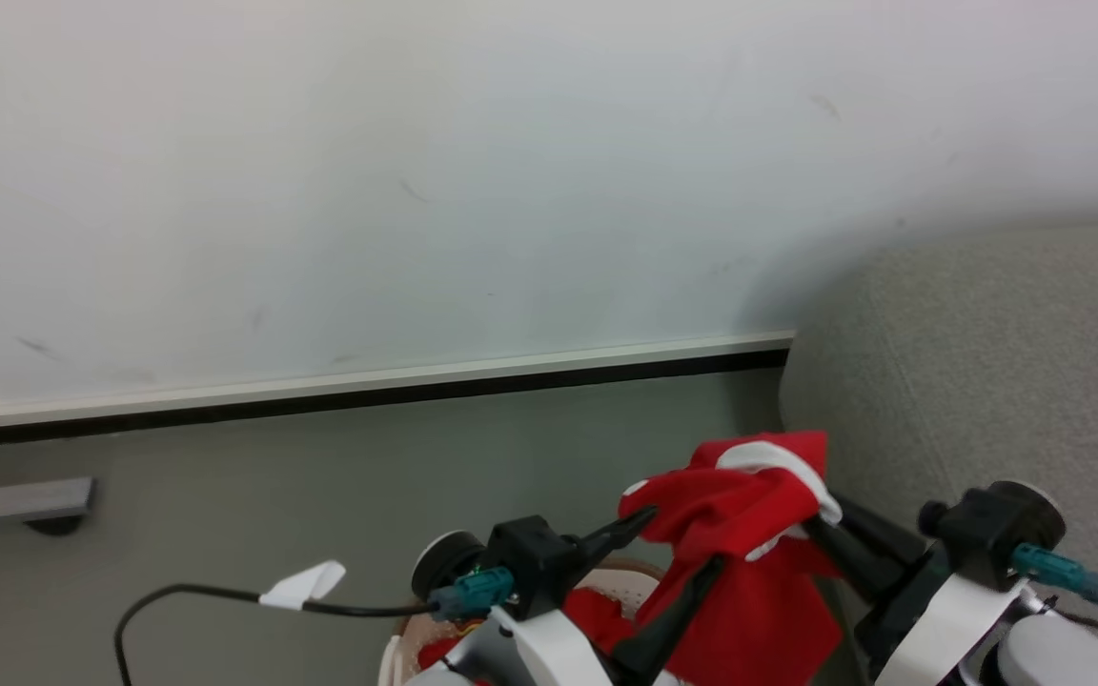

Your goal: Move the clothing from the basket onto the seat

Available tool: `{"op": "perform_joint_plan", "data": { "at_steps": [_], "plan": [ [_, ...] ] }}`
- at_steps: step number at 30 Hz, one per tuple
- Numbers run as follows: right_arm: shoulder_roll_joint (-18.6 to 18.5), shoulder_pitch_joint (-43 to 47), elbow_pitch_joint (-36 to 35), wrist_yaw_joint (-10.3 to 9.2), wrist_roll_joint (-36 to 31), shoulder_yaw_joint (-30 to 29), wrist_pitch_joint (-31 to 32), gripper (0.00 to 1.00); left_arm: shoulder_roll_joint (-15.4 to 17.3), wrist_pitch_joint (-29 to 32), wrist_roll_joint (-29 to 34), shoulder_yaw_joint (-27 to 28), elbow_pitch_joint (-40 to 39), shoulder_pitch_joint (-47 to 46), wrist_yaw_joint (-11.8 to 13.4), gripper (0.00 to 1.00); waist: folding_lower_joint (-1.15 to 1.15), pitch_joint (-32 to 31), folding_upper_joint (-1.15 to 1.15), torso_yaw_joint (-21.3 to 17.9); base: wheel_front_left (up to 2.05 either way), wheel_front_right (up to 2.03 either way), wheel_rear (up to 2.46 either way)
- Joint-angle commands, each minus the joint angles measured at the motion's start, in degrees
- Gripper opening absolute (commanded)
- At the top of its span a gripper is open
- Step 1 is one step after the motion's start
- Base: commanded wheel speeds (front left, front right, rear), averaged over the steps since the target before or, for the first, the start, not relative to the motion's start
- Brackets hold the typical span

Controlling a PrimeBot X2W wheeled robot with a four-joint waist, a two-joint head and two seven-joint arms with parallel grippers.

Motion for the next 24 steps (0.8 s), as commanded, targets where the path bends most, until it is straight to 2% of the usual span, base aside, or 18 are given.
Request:
{"op": "perform_joint_plan", "data": {
  "at_steps": [1, 9, 13, 17, 20, 24],
  "plan": [
    [-0.6, -1.2, 0.2, -0.14, 0.2, -1.5, -0.7, 0.0, 0.2, -0.5, 1.0, -0.1, 0.4, -0.8, 0.1, 1.0, 0.0, 2.8, -0.01, -3.6, 0.0, 0.0, 0.0],
    [-0.5, -1.6, 1.0, -0.14, -0.3, -12.1, -2.5, 0.0, -1.0, -2.3, 3.9, -0.7, 2.4, -4.6, 0.7, 1.0, 0.0, 10.1, -0.01, -12.1, 0.0, 0.0, 0.0],
    [-0.1, -1.7, 0.9, -0.14, -1.0, -18.4, -2.9, 0.0, -2.6, -2.5, 6.0, -1.6, 4.0, -8.2, 0.5, 1.0, 0.0, 14.4, -0.01, -14.6, 0.0, 0.0, 0.0],
    [0.8, -2.7, 0.4, -0.14, -1.9, -25.7, -2.9, 0.0, -4.4, -2.6, 7.2, -2.4, 5.6, -12.1, -0.1, 1.0, 0.0, 19.2, -0.01, -16.1, 0.0, 0.0, 0.0],
    [2.7, -5.1, 2.5, -0.14, -5.1, -32.7, -2.9, 0.0, -4.5, -2.5, 8.1, -2.3, 6.5, -14.6, -0.2, 1.0, 0.0, 22.9, -0.01, -17.3, 0.0, 0.0, 0.0],
    [3.8, -10.2, 6.8, -0.14, -7.3, -39.6, -2.9, 0.0, -4.6, -1.8, 9.8, -3.1, 7.2, -17.9, -0.8, 1.0, 0.0, 27.6, -0.01, -16.3, 0.0, 0.0, 0.0]
  ]
}}
